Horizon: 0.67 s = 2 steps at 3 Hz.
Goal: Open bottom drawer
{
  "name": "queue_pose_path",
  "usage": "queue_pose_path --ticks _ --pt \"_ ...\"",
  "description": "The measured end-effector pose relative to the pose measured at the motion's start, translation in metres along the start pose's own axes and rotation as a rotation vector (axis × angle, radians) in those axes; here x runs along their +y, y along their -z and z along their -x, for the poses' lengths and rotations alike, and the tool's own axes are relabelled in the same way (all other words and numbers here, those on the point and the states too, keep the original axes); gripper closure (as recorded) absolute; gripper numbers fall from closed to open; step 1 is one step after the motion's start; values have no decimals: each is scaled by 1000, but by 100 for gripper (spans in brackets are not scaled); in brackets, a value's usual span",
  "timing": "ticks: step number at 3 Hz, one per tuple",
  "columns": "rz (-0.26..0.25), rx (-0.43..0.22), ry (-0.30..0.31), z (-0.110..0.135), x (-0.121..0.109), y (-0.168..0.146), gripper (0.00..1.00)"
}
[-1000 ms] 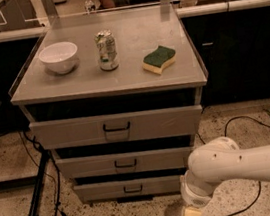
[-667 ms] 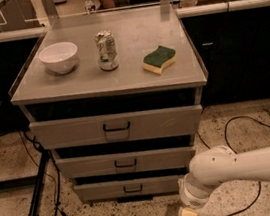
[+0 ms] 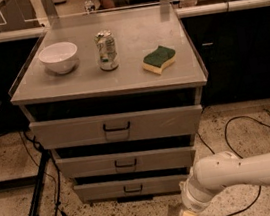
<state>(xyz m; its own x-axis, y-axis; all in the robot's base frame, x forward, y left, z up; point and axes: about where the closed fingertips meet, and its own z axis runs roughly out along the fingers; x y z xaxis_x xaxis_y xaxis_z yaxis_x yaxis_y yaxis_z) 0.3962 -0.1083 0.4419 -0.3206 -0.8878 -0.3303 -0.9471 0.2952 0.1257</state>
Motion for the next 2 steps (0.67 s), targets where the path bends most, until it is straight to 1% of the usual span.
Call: queue_pose_path --ticks 1,2 --pt "-5 -23 -5 -1 -9 -29 0" --pt "36 -53 32 7 -43 -83 0"
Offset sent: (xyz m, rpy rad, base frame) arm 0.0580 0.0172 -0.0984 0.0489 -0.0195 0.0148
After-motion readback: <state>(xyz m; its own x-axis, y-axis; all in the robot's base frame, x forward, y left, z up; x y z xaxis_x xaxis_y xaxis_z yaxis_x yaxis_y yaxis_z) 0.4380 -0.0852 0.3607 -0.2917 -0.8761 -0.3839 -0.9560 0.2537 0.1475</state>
